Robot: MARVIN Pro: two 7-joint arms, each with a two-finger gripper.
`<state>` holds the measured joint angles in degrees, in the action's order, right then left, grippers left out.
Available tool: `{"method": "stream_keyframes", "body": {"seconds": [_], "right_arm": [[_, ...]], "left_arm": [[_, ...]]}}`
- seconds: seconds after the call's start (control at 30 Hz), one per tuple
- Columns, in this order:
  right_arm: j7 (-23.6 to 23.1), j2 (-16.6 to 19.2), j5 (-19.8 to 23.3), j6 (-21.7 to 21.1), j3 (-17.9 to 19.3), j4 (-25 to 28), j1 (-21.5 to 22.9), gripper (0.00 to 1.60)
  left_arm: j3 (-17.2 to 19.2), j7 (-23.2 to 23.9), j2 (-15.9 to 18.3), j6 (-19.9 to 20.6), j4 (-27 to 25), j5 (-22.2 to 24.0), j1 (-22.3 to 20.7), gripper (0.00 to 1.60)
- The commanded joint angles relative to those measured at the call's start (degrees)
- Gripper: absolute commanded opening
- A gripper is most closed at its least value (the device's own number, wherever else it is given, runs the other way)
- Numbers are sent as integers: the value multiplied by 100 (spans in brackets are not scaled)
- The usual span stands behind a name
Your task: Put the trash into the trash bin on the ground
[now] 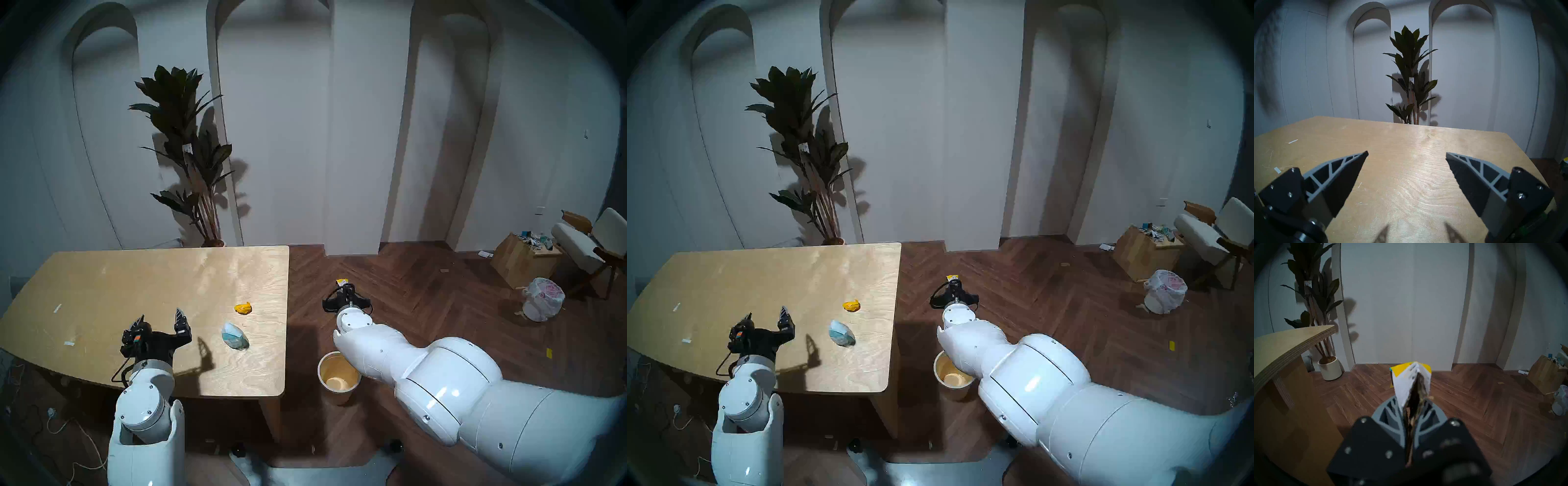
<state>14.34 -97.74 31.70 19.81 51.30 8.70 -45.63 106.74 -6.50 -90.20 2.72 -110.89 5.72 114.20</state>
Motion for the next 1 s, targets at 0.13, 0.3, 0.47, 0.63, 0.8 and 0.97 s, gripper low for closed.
{"method": "stream_keyframes", "body": {"seconds": [0.13,0.3,0.47,0.63,0.8,0.97], "right_arm": [[11,-38,-16,141,26,-1,68,118],[19,-49,-31,182,58,-22,49,109],[37,-49,-33,216,95,-29,45,141],[59,-49,-43,233,123,-39,46,160],[80,-47,-33,276,171,-33,41,160],[31,26,5,405,263,28,94,160]], "left_arm": [[12,-5,2,-35,-109,12,-41,160],[12,-5,1,-35,-110,11,-41,160],[12,-6,1,-35,-111,11,-41,160],[12,-6,1,-35,-111,11,-41,160],[13,-6,0,-35,-112,11,-40,160],[13,-6,-2,-36,-116,12,-39,160]]}}
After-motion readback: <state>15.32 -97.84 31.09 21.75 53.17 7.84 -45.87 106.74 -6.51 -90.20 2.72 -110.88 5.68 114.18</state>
